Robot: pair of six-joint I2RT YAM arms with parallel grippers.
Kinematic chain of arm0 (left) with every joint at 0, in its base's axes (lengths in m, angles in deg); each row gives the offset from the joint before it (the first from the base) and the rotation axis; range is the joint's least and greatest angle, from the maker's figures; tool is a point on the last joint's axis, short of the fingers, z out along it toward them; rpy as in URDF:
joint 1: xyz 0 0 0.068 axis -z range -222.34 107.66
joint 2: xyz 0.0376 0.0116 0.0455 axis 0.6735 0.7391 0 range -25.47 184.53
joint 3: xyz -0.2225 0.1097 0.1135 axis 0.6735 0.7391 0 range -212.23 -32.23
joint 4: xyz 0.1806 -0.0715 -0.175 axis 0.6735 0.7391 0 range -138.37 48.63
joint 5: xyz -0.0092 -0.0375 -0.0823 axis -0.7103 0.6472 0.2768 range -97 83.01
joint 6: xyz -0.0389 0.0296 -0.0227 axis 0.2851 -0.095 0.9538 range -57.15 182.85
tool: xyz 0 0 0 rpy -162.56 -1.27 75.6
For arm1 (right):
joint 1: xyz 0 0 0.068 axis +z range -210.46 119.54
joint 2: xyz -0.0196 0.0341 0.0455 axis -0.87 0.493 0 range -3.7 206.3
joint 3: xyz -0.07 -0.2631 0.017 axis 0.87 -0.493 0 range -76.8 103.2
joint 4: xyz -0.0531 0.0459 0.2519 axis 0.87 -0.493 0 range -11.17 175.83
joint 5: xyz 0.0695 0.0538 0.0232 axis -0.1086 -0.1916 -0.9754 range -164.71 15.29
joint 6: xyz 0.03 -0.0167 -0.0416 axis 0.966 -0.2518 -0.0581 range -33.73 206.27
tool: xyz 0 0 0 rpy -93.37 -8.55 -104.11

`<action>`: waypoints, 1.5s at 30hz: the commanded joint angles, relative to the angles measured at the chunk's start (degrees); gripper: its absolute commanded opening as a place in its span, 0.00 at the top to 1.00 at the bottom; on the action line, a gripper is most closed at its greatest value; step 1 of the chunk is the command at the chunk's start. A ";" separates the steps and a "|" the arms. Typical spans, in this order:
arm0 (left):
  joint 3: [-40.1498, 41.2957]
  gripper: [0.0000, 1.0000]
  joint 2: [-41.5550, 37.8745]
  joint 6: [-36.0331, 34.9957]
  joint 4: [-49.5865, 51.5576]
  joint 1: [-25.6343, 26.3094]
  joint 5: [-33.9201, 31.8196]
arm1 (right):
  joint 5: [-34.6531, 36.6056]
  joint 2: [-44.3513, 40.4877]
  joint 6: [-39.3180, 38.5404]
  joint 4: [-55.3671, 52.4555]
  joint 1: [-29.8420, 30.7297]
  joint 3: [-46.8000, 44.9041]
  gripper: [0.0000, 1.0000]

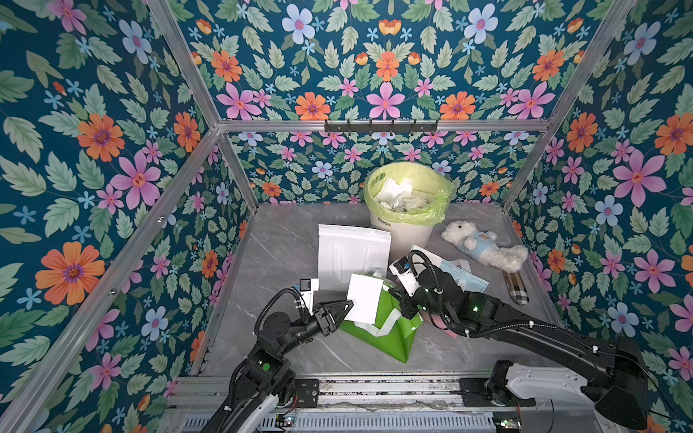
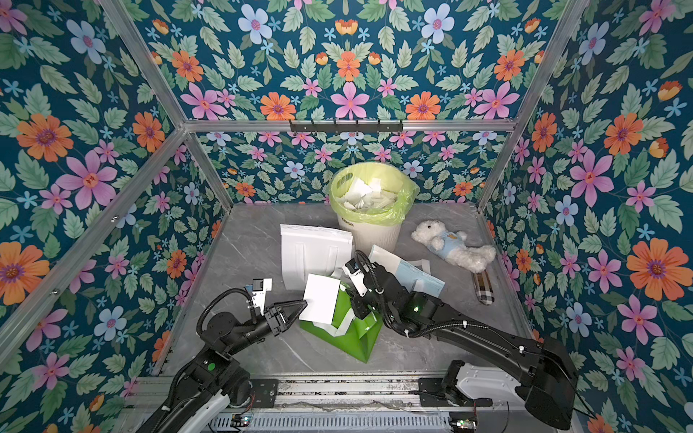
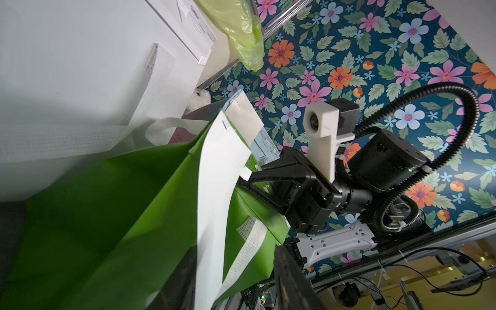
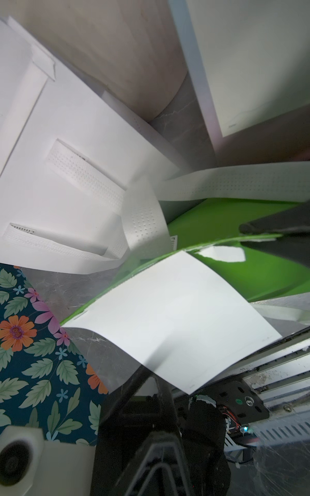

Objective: Shred takeout receipts and throw away
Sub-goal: Tear off the takeout receipt from the takeout bag.

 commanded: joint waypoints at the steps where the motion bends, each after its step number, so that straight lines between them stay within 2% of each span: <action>1: 0.05 0.52 1.38 -1.49 -2.42 -0.02 0.91 | 0.39 -0.39 0.11 -0.31 -0.05 -0.26 1.00; 4: 1.46 0.52 3.27 0.57 -8.48 -0.03 1.70 | 0.18 -0.40 0.10 -0.32 0.01 -0.20 1.00; 9: 1.73 0.55 6.13 0.66 -12.75 -0.08 1.92 | -0.27 -0.42 0.08 0.08 0.01 -0.16 1.00; 16: 2.81 0.64 11.18 2.72 -22.27 0.83 1.98 | -0.66 -0.47 -0.15 0.21 0.01 -0.21 1.00; 25: 0.85 0.86 21.33 2.51 -33.19 3.90 1.07 | -0.88 -0.20 -0.24 0.61 -0.05 -0.26 1.00; 27: -0.04 0.86 23.08 2.20 -32.28 4.06 0.76 | -0.97 -0.15 -0.24 0.59 0.01 -0.32 1.00; 30: -1.33 0.76 24.49 0.52 -29.14 4.09 -0.31 | -1.06 -0.43 -0.25 0.36 0.02 -0.51 1.00; 34: -1.85 0.68 23.83 -1.65 -25.93 4.11 -2.94 | -1.47 -1.09 -0.33 0.60 0.10 -1.08 1.00; 39: -3.69 0.71 22.74 -4.65 -20.63 4.11 -7.80 | -2.03 -1.20 -0.87 0.92 0.10 -1.31 1.00; 41: -4.88 0.77 22.96 -5.74 -17.93 4.11 -8.88 | -1.78 -1.24 -0.87 0.92 0.13 -1.56 1.00; 45: -4.41 0.84 23.68 -3.66 -21.35 4.11 -9.20 | -1.52 -1.33 -0.86 1.08 0.36 -1.92 1.00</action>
